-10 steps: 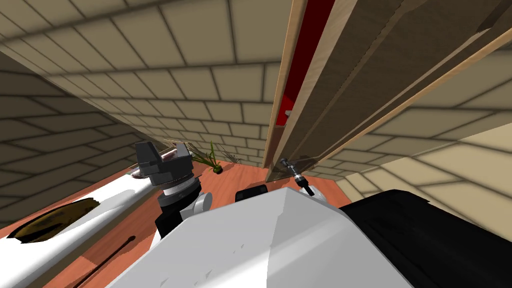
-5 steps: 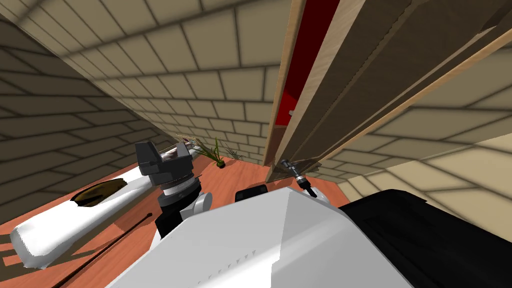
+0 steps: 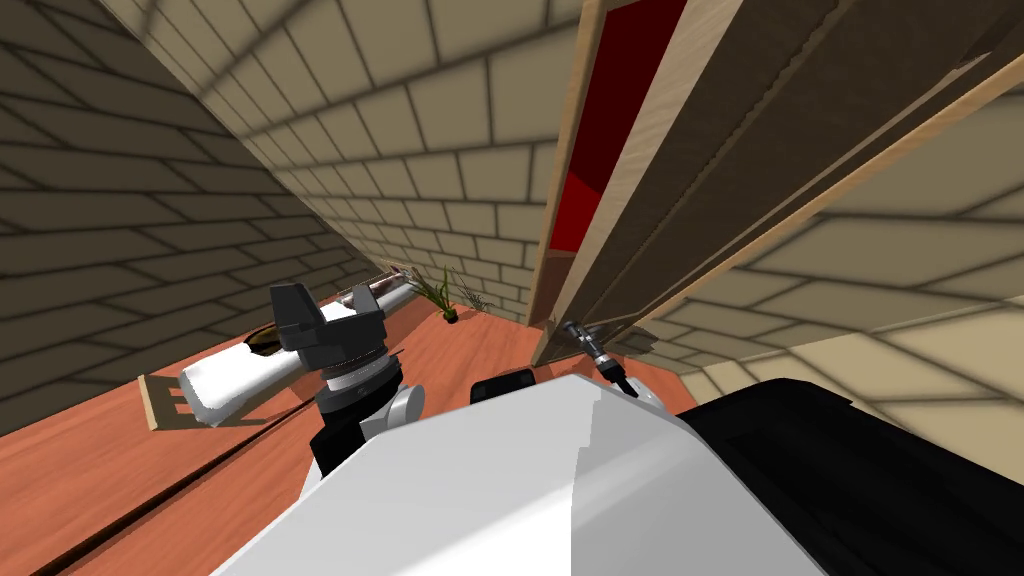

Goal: Pull the door open

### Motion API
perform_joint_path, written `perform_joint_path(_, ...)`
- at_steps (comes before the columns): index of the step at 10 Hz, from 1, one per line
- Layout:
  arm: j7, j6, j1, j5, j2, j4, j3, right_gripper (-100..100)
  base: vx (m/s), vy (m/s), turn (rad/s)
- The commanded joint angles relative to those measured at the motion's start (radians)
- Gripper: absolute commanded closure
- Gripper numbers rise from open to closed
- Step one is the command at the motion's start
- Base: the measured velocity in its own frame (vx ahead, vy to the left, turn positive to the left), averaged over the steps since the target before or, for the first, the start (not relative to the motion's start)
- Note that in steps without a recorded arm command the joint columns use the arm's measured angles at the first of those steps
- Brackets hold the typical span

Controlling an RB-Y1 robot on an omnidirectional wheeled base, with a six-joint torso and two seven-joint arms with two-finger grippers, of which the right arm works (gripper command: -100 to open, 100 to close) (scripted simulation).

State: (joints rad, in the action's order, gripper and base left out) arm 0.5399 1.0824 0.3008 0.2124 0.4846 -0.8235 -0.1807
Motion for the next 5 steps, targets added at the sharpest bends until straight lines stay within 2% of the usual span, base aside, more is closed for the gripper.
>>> perform_joint_path(1,0.004,0.025,0.0,0.002,0.01,0.015,-0.003,100,-0.239,-0.059,0.164)
perform_joint_path(2,0.006,0.033,0.001,0.003,0.013,0.02,-0.004,100,-0.226,-0.07,0.108)
perform_joint_path(3,0.005,0.022,0.002,0.004,0.007,0.015,0.0,100,-0.099,-0.031,0.02)
perform_joint_path(5,0.01,0.04,0.007,0.012,0.008,0.026,-0.006,100,-0.215,-0.07,0.196)
